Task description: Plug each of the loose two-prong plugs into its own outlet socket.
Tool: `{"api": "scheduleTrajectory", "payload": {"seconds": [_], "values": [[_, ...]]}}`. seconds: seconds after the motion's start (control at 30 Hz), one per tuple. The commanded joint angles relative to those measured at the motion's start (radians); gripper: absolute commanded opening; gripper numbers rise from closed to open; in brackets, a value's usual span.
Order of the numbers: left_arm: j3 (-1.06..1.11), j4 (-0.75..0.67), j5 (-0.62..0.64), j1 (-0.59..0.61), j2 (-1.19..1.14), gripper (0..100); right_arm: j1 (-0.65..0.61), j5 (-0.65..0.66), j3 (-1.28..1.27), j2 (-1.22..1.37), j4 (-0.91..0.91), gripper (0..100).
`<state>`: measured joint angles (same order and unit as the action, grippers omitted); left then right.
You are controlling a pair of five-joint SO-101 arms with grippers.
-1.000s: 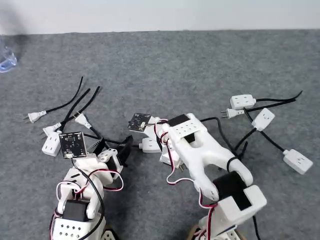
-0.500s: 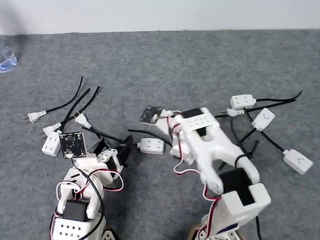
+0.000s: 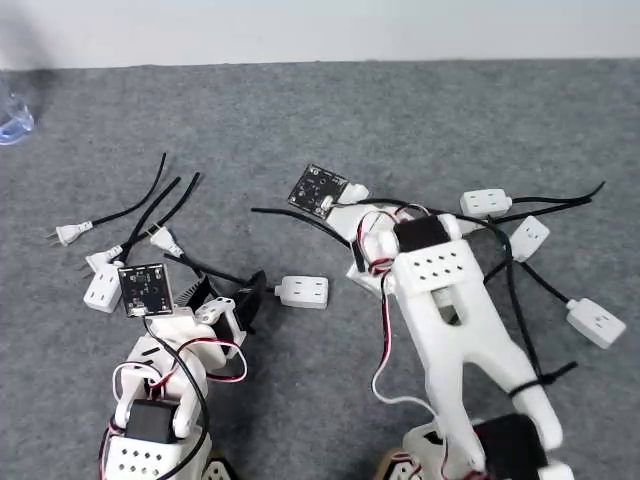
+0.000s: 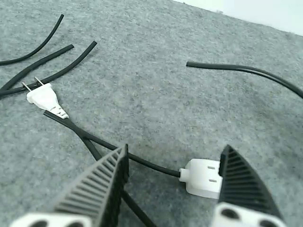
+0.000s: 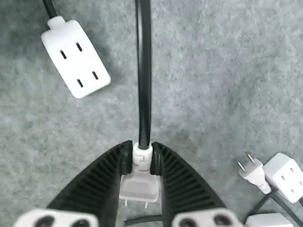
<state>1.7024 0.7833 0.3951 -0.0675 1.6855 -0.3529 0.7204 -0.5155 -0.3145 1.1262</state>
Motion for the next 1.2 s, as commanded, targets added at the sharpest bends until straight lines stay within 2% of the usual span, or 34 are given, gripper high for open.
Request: {"api": "scheduleTrajectory", "payload": {"seconds": [0.0, 0.2, 0.4, 0.5, 0.7, 0.77, 1.0, 1.17], "values": [[-0.012, 0.005, 0.0, -0.006, 0.002, 29, -0.082, -0.02, -0.002, -0.101, 0.05, 0.8], [-0.012, 0.005, 0.0, -0.006, 0.006, 29, -0.22, -0.021, -0.002, -0.208, 0.165, 0.8], [-0.012, 0.005, 0.0, -0.006, 0.006, 29, -0.254, -0.011, -0.054, -0.219, 0.182, 0.8], [-0.012, -0.005, 0.002, -0.006, 0.008, 29, -0.259, 0.037, -0.097, -0.219, 0.179, 0.8], [-0.012, -0.296, 0.003, -0.012, 0.009, 29, -0.236, 0.051, -0.164, -0.219, 0.139, 0.8], [-0.012, -0.338, -0.002, -0.061, 0.009, 29, -0.222, 0.052, -0.167, -0.219, 0.139, 0.8], [-0.012, -0.341, -0.025, -0.272, 0.009, 29, -0.203, 0.046, -0.166, -0.219, 0.061, 0.8], [-0.025, -0.338, -0.023, -0.308, 0.009, 29, -0.182, 0.043, -0.166, -0.219, 0.035, 3.1]]}}
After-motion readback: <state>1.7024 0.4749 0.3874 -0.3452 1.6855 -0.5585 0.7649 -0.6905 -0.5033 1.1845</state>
